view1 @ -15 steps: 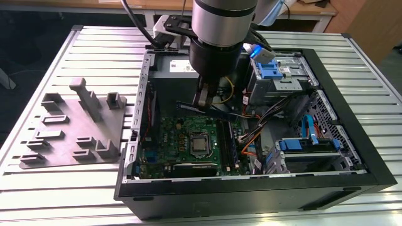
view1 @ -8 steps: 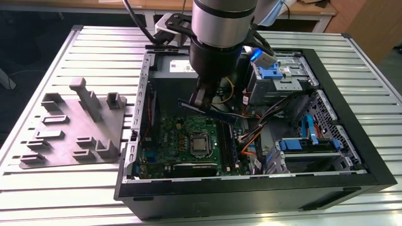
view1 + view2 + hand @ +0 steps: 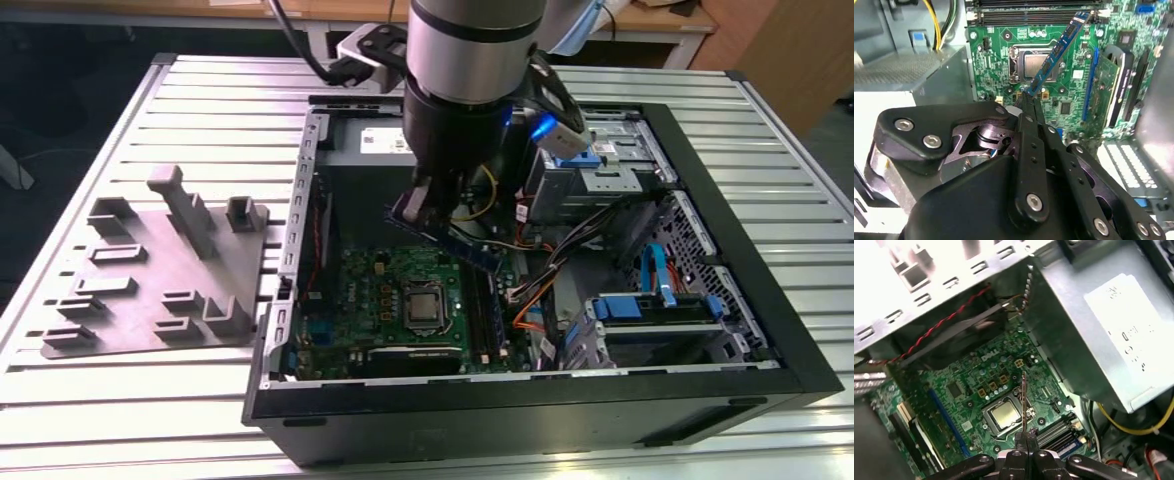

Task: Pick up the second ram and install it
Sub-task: 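Insert the second ram into the second slot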

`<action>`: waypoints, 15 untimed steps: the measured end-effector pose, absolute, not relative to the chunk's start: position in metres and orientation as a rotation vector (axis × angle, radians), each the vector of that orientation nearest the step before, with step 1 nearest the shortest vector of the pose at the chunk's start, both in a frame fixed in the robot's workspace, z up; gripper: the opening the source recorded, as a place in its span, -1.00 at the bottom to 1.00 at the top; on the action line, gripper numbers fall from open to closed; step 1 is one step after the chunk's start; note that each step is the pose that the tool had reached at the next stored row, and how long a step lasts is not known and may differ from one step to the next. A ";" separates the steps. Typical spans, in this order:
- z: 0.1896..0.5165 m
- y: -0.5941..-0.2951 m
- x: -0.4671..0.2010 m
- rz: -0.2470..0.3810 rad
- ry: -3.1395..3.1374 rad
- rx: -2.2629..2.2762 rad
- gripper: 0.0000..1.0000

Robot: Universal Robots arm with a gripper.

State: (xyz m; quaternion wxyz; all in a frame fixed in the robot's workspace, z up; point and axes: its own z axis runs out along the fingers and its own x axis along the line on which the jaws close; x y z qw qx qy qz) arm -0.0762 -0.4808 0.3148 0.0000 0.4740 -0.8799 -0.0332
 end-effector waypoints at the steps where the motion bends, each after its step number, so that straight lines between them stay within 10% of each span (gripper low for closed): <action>1: 0.315 -0.481 -0.076 -0.105 -2.779 1.462 -0.77; 15: 0.312 -0.481 -0.076 -0.104 -2.950 1.102 -0.77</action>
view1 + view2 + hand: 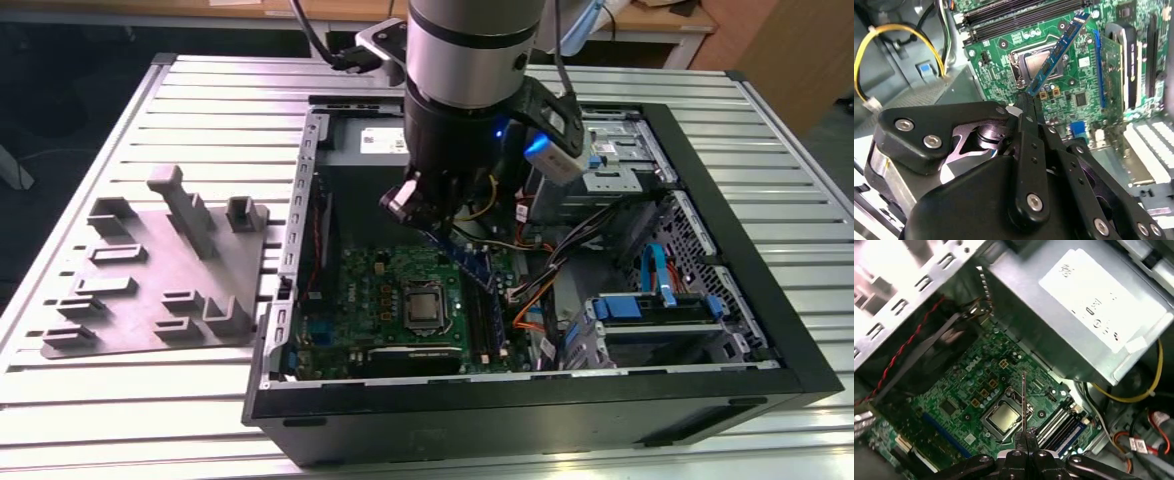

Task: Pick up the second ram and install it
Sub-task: 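Insert the second ram into the second slot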

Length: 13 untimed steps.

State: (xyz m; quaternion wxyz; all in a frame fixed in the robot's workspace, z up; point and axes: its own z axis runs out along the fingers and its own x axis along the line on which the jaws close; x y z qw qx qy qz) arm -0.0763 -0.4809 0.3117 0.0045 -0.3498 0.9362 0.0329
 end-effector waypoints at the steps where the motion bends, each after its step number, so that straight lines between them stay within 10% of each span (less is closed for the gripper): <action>1: 0.311 -0.481 -0.076 0.103 2.943 -1.067 -0.77; 13: 0.310 -0.481 -0.076 0.102 2.995 -0.896 -0.77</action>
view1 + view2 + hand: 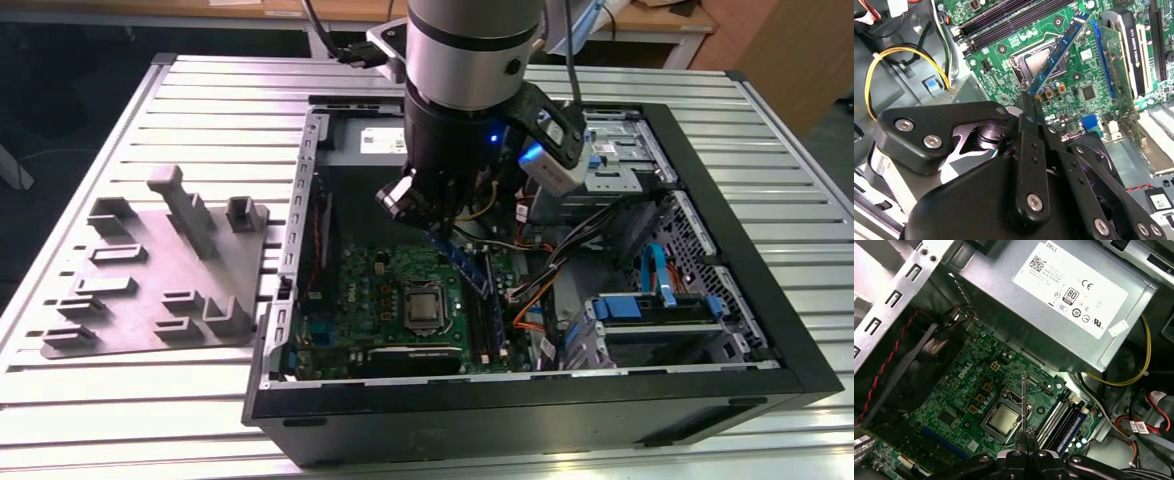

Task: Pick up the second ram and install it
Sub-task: 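Insert the second ram into the second slot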

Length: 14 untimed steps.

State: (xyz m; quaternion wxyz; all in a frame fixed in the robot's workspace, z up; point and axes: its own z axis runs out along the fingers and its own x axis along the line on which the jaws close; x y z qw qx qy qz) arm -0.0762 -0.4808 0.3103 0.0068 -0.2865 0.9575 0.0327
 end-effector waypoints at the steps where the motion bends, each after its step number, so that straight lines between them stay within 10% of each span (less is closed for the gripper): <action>1: 0.310 -0.481 -0.076 0.102 3.000 -0.877 -0.77; 14: 0.306 -0.481 -0.076 0.099 3.075 -0.518 -0.77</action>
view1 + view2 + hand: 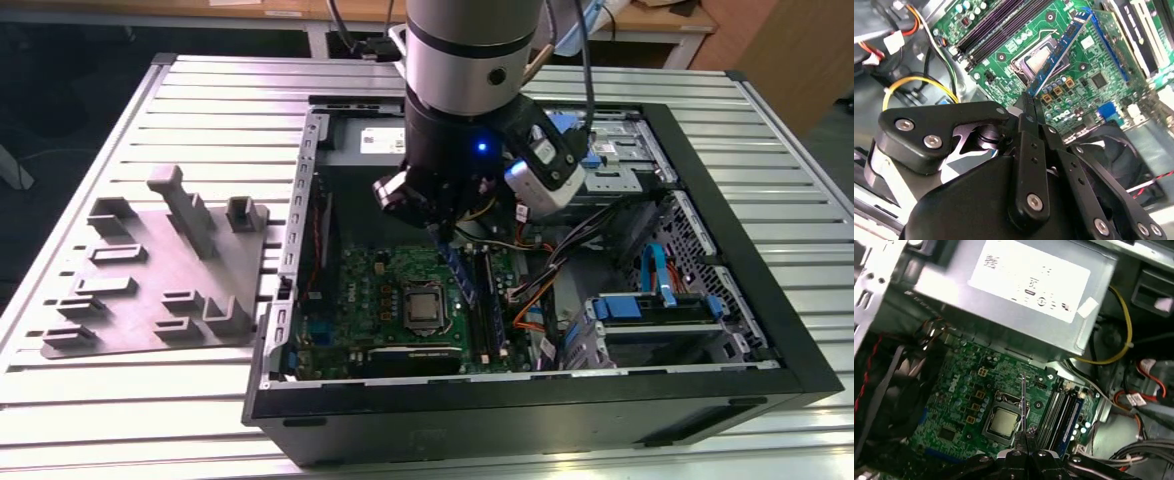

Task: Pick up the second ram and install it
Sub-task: 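Insert the second ram into the second slot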

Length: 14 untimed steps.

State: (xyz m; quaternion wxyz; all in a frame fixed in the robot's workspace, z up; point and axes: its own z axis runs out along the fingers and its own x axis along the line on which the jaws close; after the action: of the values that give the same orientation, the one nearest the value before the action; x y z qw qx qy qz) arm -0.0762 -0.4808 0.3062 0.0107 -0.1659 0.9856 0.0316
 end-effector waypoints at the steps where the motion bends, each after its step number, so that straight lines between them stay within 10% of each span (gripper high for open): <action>1: 0.306 -0.481 -0.076 0.098 3.080 -0.488 -0.77; 14: 0.302 -0.481 -0.076 0.093 3.108 -0.141 -0.77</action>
State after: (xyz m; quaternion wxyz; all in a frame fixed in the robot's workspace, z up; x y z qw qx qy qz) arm -0.0763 -0.4808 0.3024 0.0144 -0.0451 0.9984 0.0300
